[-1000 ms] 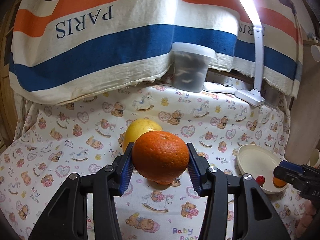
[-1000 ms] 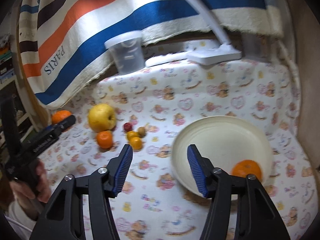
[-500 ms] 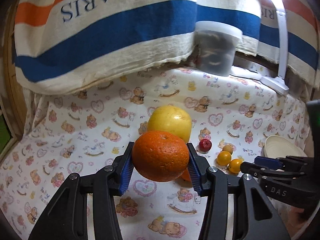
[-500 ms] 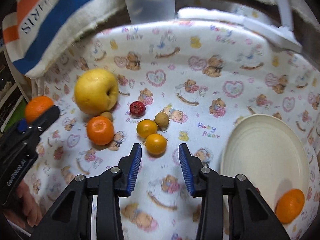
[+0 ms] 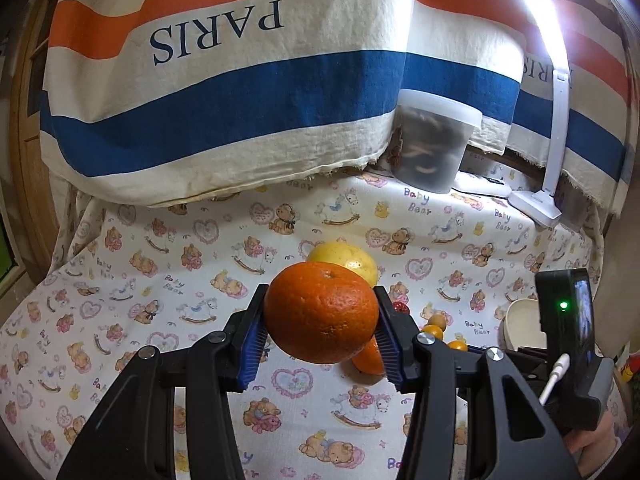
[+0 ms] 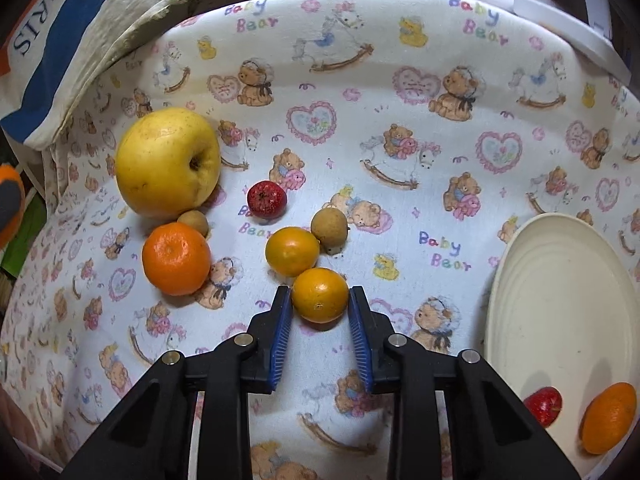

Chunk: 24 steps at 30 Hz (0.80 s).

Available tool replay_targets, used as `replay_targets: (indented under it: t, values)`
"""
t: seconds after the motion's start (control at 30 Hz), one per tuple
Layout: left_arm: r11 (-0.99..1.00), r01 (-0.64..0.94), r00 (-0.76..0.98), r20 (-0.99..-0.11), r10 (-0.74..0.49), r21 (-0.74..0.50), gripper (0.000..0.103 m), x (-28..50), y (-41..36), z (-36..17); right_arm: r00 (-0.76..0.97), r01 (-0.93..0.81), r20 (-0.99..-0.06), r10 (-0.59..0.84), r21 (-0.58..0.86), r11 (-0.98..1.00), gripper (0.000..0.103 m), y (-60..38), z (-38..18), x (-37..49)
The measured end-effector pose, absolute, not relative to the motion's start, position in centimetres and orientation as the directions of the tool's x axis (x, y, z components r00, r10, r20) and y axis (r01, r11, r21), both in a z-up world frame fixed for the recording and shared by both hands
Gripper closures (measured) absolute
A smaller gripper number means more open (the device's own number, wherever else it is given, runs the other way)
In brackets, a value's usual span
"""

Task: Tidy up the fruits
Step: 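Grasp and lift the small orange fruit with the right tool while the left holds the mandarin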

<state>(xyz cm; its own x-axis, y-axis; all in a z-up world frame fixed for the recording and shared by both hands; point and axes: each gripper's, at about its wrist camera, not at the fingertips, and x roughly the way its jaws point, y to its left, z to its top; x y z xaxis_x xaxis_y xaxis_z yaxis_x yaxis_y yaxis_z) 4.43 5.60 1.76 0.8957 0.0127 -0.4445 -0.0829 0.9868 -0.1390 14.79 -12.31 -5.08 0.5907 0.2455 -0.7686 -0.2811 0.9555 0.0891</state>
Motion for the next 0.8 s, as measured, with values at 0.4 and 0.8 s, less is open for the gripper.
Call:
replay_targets:
  t: [0.4, 0.8]
  values:
    - [0.993, 0.019, 0.941, -0.333, -0.056, -0.114, 0.055, 0.9, 3.6, 4.5, 0.698, -0.303, -0.673, 0.245, 0.032, 0.952, 0.073, -15.3, -1.8, 7.7]
    - [0.994, 0.093, 0.975, -0.198, -0.103, -0.059, 0.055, -1.2, 1.2, 4.9, 0.861, -0.221, -0.463, 0.212, 0.035, 0.975, 0.073, -22.0, 2.4, 2.3]
